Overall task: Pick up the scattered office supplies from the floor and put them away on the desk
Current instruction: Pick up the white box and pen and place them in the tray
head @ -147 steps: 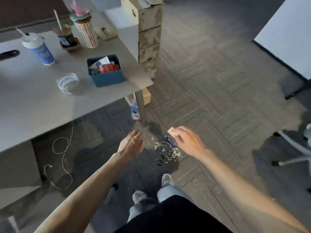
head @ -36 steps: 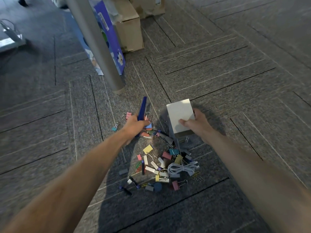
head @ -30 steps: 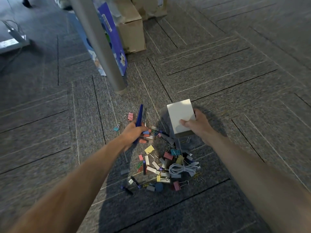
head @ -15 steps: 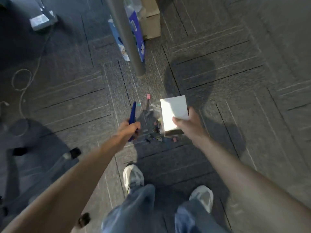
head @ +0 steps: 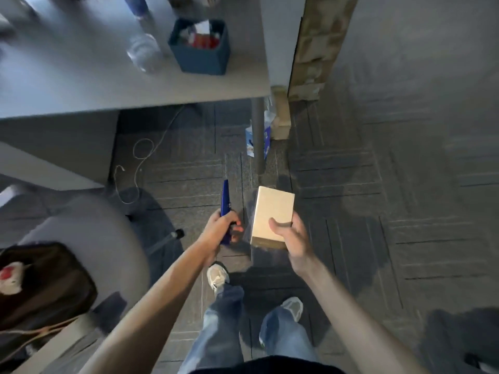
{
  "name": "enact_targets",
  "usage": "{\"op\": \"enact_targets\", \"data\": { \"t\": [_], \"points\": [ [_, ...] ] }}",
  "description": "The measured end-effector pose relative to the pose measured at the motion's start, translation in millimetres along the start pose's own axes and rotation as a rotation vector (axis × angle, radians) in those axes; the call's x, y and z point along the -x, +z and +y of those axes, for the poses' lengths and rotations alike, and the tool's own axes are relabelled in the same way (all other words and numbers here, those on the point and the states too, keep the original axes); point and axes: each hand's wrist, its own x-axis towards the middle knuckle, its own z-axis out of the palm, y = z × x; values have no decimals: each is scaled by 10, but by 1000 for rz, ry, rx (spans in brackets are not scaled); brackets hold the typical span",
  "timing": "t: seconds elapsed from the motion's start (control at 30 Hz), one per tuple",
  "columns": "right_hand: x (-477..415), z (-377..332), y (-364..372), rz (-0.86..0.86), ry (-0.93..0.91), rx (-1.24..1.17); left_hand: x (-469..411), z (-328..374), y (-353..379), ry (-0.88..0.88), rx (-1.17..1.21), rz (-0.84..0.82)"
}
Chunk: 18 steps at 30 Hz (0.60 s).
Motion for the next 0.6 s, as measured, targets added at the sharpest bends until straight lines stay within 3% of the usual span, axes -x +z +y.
{"op": "enact_targets", "data": {
  "t": [0.23, 0.6],
  "points": [
    [146, -731, 706, -54, -112, 18, 318, 826, -693, 175, 41, -16],
    [-218, -1204, 1888, 18, -203, -189, 14, 1528, -1566, 216, -4, -72]
  ]
}}
